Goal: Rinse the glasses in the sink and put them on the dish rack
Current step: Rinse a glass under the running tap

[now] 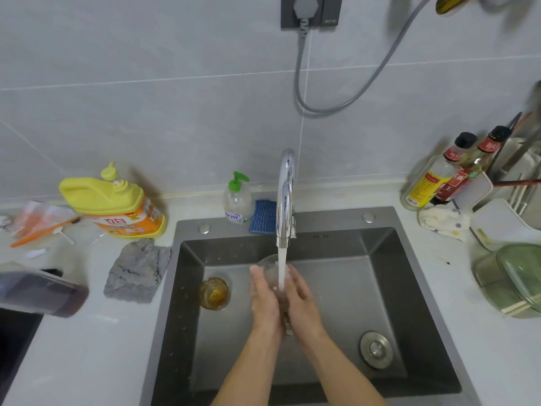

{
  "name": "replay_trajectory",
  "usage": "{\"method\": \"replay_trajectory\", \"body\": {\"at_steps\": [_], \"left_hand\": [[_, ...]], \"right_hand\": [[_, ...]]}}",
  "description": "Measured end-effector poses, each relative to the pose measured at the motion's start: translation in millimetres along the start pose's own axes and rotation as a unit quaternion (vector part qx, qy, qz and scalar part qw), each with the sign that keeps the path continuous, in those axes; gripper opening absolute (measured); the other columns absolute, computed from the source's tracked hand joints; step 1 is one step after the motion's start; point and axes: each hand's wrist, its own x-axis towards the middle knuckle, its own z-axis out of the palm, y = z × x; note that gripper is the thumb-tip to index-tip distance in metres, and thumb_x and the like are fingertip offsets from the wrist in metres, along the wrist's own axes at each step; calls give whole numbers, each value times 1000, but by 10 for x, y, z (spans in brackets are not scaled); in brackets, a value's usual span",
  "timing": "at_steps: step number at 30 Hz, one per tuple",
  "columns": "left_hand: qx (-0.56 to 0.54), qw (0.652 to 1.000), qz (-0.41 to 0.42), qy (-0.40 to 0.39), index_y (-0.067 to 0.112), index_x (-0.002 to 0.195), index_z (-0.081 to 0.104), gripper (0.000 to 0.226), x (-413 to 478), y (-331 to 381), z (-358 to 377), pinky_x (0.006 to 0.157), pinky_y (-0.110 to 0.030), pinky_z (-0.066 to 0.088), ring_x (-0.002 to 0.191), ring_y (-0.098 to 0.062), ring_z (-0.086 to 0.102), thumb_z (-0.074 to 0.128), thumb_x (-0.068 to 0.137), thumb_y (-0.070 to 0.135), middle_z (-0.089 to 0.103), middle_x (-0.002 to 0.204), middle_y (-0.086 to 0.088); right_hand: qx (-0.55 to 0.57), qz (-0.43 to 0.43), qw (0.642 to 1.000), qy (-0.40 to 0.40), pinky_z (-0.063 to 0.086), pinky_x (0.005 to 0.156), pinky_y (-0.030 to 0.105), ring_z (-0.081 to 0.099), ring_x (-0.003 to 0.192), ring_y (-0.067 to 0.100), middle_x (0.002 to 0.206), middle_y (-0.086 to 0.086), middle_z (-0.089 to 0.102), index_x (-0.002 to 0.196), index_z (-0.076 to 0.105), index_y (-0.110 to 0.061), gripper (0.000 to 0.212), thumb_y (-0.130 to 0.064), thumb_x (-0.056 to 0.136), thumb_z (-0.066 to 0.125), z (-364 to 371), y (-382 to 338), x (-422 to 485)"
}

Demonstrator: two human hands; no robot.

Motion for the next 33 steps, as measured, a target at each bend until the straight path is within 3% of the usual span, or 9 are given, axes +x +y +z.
{"method": "replay_trajectory", "body": {"at_steps": [4,6,10,14,17,20,24,28,33], "left_hand": [[-38,999,12,-7,7,128,67,69,-156,101,116,77,-43,63,94,-34,78,42,102,65,79,105,-18],[-49,999,5,-15,3,130,65,68,-137,107,108,73,-42,64,90,-33,78,59,96,61,78,107,-19],[-49,997,-36,-47,10,120,73,84,-147,141,92,74,-39,62,88,-29,79,80,61,69,80,103,-14],[71,997,42,8,18,137,49,62,-103,125,85,92,-46,60,105,-28,72,67,93,58,71,121,-13],[91,993,72,-3,21,142,40,67,-156,130,92,97,-40,57,108,-20,67,78,90,40,65,128,-8],[39,998,41,-8,22,144,41,76,-108,178,24,86,-36,58,106,-23,71,87,83,25,69,124,-9],[34,999,36,-5,26,131,49,63,-71,191,-13,86,-45,62,99,-26,74,88,82,20,74,114,-10],[80,987,137,-18,20,134,45,73,-32,198,-104,81,-17,54,117,-16,65,89,77,5,63,134,-8],[142,978,151,-31,17,139,40,80,-27,163,-155,77,-12,54,106,-3,63,90,77,8,60,129,-2]], "right_hand": [[69,-7,998,1,54,104,47,73,110,18,116,-4,77,126,65,-46,51,-41,78,83,15,24,18],[32,-17,999,18,54,105,44,72,110,14,116,-8,77,125,65,-51,65,-47,65,87,18,44,24],[0,-40,997,64,55,101,35,72,105,5,112,-14,76,132,63,-46,59,-45,77,85,46,42,-12],[58,57,995,55,61,92,47,76,97,20,106,3,79,122,65,-25,78,-85,73,62,156,95,-3],[112,128,985,32,61,85,45,76,100,27,116,10,75,126,66,-24,97,-96,62,57,42,250,288],[40,113,992,26,51,54,30,69,63,25,88,11,76,116,69,-21,89,-93,69,44,-37,137,239],[-61,98,992,49,61,75,37,75,80,24,88,10,78,106,77,-15,94,-89,79,25,-36,136,198],[81,166,983,-10,57,68,30,72,73,18,88,14,78,110,73,1,48,-41,107,49,-96,22,147],[96,193,976,43,63,76,39,74,77,26,87,14,79,95,76,0,39,-37,86,81,-129,74,201]]}}
